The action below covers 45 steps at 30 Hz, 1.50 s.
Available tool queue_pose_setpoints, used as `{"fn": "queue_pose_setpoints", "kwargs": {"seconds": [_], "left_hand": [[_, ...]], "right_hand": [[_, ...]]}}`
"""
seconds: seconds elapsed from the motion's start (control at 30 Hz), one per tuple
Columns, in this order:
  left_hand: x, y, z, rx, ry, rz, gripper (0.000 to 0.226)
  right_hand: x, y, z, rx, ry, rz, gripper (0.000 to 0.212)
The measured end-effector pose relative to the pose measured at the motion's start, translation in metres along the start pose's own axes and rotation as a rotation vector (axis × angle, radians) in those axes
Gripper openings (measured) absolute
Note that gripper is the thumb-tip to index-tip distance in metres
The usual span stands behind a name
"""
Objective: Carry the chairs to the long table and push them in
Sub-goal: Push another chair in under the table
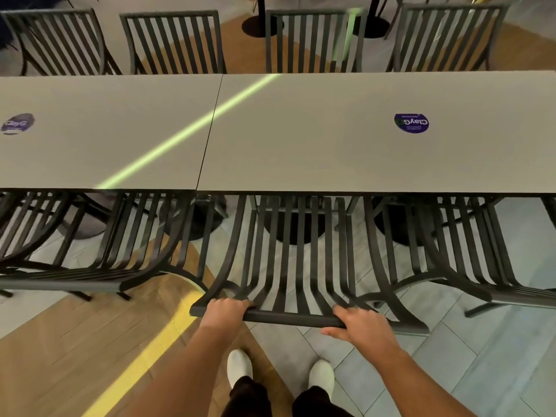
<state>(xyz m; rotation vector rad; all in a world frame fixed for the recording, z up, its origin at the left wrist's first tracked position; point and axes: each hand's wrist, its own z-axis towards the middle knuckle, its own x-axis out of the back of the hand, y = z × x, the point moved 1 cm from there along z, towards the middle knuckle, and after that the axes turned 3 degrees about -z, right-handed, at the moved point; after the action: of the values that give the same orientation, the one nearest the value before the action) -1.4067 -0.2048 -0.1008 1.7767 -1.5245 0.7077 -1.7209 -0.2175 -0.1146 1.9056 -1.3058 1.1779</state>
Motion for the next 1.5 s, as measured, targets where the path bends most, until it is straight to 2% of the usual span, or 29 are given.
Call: {"fn": "queue_pose_setpoints", "kwargs": {"seconds": [0.1,0.27,0.6,0.9,1.5], "left_hand": [[-0.003,0.006,0.005,-0.004,-0.005,-0.007,0.053],[0.004,0.018,0.02,-0.004,0.022,-0.023,0.05],[0.006,0.024,0.033,0.004,0.052,-0.004,0.056],[0.01,0.022,0.027,0.002,0.071,-0.054,0.059],[0.024,0.004,0.025,-0.025,0.046,-0.006,0.054]], "right_hand": [[-0.002,0.012,0.007,0.02,0.057,-0.004,0.099],[0.008,0.032,0.024,0.0,0.02,0.016,0.069],[0.011,0.045,0.039,0.038,0.076,-0.027,0.066],[0.01,0.041,0.041,0.046,0.107,-0.055,0.041],[0.008,0.02,0.049,0.055,0.086,-0.02,0.036]]}}
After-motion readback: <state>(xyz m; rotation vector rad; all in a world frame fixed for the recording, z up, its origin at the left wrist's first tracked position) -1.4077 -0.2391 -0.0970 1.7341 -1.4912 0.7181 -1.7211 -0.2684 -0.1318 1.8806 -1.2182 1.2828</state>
